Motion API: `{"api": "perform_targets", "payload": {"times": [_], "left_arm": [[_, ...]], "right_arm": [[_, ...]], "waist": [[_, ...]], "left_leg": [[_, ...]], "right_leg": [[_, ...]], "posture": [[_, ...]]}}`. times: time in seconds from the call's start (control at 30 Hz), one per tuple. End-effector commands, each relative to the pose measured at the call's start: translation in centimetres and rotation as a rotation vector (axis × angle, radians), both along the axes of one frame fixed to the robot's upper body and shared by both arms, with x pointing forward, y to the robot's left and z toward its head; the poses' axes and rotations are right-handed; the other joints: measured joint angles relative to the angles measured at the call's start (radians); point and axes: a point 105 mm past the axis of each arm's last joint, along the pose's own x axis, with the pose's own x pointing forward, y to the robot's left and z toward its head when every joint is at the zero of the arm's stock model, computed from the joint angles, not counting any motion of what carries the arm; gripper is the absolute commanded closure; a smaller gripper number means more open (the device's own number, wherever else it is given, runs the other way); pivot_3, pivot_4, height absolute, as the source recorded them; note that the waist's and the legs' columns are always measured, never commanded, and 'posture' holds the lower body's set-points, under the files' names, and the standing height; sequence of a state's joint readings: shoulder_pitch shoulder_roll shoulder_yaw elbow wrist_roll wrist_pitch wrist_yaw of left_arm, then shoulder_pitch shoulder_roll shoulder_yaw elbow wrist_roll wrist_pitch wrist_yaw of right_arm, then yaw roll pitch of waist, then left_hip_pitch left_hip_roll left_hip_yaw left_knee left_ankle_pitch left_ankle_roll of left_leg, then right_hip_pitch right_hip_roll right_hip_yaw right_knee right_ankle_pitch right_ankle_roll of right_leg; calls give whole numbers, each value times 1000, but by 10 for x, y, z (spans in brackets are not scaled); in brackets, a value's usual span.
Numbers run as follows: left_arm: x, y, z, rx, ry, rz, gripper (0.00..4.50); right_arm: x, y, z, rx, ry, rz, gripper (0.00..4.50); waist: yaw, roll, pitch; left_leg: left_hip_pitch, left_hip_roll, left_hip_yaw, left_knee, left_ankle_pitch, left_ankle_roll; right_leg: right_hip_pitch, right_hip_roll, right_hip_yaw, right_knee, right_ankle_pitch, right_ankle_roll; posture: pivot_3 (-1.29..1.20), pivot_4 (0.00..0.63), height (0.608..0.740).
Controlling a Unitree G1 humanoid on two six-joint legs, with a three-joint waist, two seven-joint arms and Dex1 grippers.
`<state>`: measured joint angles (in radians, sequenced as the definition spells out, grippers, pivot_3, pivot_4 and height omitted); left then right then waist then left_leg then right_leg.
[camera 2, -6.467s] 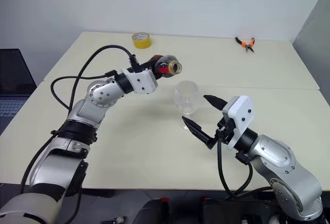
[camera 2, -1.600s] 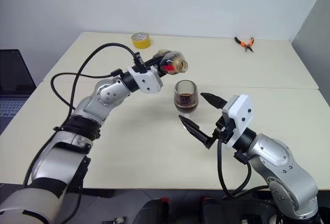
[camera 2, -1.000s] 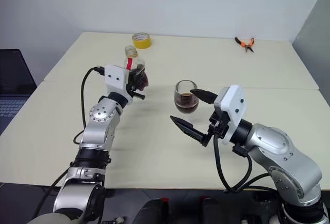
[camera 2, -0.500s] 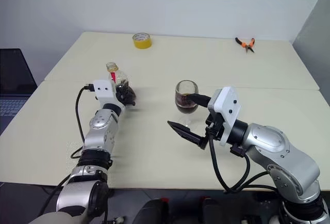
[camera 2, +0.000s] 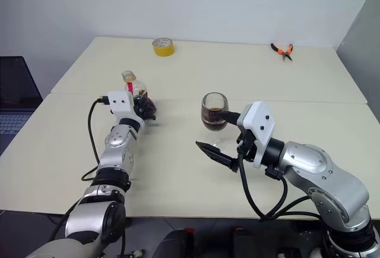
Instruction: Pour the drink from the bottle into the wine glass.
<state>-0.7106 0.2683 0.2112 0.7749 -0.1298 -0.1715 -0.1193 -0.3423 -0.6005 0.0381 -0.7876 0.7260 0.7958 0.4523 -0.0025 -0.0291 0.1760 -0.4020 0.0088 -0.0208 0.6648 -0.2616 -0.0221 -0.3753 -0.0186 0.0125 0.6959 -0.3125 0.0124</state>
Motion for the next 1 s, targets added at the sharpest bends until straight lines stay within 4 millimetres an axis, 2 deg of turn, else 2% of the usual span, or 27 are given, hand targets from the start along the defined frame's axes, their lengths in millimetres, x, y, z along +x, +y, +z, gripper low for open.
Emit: {"api": "perform_targets", "payload": {"times": [0.03,0.27,0.57,0.73,0.9,1.0], "left_arm": [[0,-3,20,27,-83,-4,2200],[-5,-10,23,27,-104,-34,45],[-21,-16,20,1,-105,-97,45],[-42,-9,24,19,-113,-102,45],[-60,-7,22,52,-82,-80,45],[-69,-11,20,71,-66,-65,45]], "right_arm": [[-5,1,10,6,-50,11,0],[-5,1,10,5,-52,11,0],[-11,-3,8,-1,-42,27,0],[-18,-11,4,12,-25,14,0],[-16,-29,-18,12,1,-70,0],[-11,-45,-41,49,34,-172,0]], "waist": [[0,0,0],[0,0,0],[0,0,0],[0,0,0],[0,0,0],[1,-1,-1]], "left_leg": [[0,0,0,0,0,0],[0,0,0,0,0,0],[0,0,0,0,0,0],[0,1,0,-1,0,0],[0,0,0,-1,0,0],[1,0,-1,-1,0,0]], "right_leg": [[0,0,0,0,0,0],[0,0,0,0,0,0],[0,0,0,-1,0,0],[0,0,0,-1,0,0],[2,0,0,-2,0,0],[2,0,0,-3,0,0]], "posture": [[0,150,740],[0,150,740],[0,150,740],[0,150,740],[0,150,740],[0,150,740]]}}
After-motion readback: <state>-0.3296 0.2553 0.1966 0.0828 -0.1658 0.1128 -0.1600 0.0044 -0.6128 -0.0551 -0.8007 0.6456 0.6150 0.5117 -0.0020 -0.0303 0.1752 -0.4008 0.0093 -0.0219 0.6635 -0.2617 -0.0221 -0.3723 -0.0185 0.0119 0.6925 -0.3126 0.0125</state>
